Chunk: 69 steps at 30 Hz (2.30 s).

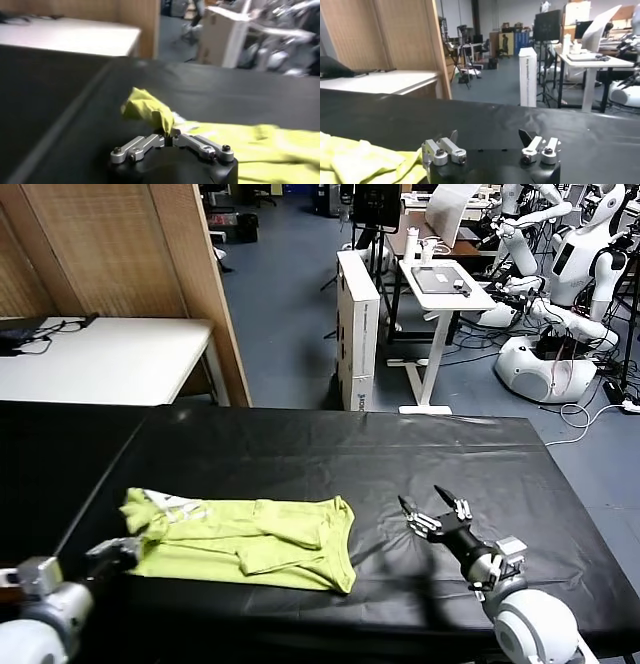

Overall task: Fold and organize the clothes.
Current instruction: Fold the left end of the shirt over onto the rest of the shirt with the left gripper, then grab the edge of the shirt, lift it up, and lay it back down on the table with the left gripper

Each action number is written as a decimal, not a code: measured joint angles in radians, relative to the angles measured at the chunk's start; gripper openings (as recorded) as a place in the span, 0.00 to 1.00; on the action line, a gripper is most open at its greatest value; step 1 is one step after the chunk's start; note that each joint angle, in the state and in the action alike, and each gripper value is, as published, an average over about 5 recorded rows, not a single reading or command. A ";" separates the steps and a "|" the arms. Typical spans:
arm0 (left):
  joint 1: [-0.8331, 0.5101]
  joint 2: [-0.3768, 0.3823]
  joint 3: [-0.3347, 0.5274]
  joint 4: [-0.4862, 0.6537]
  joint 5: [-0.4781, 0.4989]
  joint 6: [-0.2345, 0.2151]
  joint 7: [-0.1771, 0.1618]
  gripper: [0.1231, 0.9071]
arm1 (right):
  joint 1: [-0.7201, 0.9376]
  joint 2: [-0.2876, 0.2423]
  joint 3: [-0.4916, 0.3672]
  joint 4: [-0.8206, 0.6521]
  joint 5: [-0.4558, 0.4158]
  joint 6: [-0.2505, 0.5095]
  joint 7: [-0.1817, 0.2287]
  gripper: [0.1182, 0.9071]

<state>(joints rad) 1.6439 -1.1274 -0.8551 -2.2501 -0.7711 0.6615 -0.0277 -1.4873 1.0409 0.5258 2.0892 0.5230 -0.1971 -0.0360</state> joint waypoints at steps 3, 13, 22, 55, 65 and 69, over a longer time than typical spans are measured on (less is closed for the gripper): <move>-0.033 -0.032 0.096 -0.017 -0.010 0.013 -0.026 0.08 | -0.046 0.021 0.028 0.002 -0.033 0.031 -0.015 1.00; -0.157 -0.126 0.359 0.006 0.005 0.019 -0.066 0.08 | -0.157 0.074 0.083 0.008 -0.110 0.059 -0.021 1.00; -0.210 -0.200 0.474 0.024 0.033 0.024 -0.069 0.08 | -0.159 0.077 0.072 -0.002 -0.118 0.057 -0.021 1.00; -0.214 -0.309 0.568 0.110 0.166 -0.017 -0.054 0.14 | -0.142 0.074 0.033 -0.017 -0.140 0.057 -0.029 1.00; -0.190 -0.352 0.595 0.071 0.198 -0.023 -0.051 0.87 | -0.125 0.029 -0.010 -0.014 -0.148 0.059 -0.037 1.00; -0.175 -0.353 0.587 0.045 0.223 -0.037 -0.044 0.99 | -0.130 0.005 -0.037 0.001 -0.146 0.060 -0.061 1.00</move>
<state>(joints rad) 1.4688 -1.4806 -0.2681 -2.2053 -0.5478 0.6243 -0.0719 -1.6175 1.0458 0.4892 2.0904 0.3769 -0.1375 -0.0974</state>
